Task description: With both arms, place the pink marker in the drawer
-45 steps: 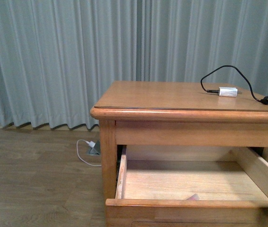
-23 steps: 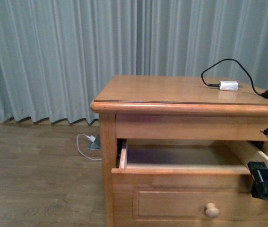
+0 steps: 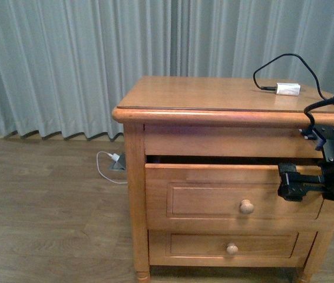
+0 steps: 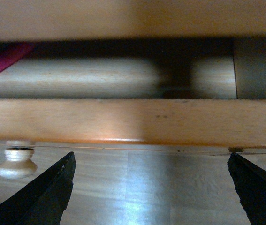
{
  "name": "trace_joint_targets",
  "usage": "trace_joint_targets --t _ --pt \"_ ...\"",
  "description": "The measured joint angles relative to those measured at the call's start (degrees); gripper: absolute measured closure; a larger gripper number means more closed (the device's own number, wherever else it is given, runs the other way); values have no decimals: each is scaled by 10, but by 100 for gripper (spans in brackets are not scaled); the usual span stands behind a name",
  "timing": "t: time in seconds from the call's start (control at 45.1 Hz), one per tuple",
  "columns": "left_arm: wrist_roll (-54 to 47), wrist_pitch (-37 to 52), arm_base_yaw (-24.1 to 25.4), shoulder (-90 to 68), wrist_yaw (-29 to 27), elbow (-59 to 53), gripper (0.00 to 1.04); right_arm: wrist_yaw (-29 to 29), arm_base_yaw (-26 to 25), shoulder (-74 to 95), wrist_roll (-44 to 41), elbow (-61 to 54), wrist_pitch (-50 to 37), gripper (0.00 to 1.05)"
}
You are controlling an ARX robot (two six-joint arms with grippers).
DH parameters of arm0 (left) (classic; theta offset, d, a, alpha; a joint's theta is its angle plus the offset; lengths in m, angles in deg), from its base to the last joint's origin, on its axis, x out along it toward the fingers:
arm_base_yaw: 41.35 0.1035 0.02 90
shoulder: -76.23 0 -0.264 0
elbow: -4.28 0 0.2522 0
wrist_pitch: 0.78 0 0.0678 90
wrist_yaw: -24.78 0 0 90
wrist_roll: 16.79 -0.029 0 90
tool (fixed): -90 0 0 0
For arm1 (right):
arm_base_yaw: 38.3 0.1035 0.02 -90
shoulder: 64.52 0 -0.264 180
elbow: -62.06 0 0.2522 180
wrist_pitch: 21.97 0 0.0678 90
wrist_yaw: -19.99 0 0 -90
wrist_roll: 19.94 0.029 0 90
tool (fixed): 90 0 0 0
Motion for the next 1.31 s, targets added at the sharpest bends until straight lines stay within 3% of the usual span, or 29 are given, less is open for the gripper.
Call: trace_joint_targets --t 0.111,0.288,0.577,0.843,1.308 --pt "0 0 0 0 0 0 6 8 4 17 -1 6 -42 8" --pt "0 0 0 0 0 0 6 23 5 57 1 6 -177 8" --pt "0 0 0 0 0 0 6 23 6 66 16 -4 -267 8" --pt "0 0 0 0 0 0 6 34 6 43 3 -24 -236 8" --pt "0 0 0 0 0 0 6 28 -20 -227 -16 -168 -88 8"
